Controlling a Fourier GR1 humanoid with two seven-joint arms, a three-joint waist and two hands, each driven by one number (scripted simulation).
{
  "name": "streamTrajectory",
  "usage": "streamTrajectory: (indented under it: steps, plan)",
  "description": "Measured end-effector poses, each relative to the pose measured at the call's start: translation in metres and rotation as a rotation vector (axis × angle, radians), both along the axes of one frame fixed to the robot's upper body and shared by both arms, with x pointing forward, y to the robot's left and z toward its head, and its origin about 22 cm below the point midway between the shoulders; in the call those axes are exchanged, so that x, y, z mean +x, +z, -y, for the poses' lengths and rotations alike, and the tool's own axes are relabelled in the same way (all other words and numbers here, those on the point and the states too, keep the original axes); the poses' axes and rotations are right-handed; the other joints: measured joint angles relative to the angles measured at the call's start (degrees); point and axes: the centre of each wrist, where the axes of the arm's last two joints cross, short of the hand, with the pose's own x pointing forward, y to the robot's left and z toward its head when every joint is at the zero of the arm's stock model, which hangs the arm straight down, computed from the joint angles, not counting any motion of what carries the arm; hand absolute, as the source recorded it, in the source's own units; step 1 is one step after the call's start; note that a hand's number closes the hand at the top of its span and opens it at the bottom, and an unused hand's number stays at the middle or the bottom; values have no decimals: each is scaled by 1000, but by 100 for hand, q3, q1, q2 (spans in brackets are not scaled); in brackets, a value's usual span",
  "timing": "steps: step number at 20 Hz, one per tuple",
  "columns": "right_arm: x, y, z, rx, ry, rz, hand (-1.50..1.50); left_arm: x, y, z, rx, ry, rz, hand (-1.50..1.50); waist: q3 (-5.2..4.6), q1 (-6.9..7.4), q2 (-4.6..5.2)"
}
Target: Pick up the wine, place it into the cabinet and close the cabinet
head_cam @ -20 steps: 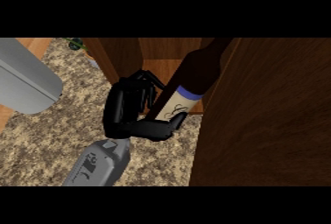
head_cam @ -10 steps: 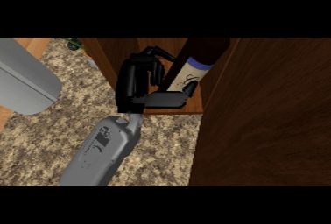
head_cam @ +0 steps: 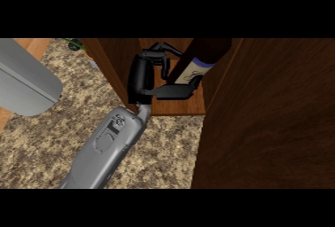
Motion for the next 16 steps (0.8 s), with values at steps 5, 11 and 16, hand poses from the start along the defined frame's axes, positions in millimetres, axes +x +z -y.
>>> streamTrajectory:
  steps: [5, 11, 16]
  plan:
    - [2, -4, 0, -3, 5, -19, -150, 7, -18, -2, 24, 10, -9, 150, -1, -4, 1]
    - [6, -1, -1, 2, 11, -10, -150, 16, -35, -5, 30, 30, -22, 150, -3, -14, 6]
    - [8, -1, -1, 2, 22, -13, -150, 17, -60, -6, 35, 38, -48, 150, -3, -53, 16]
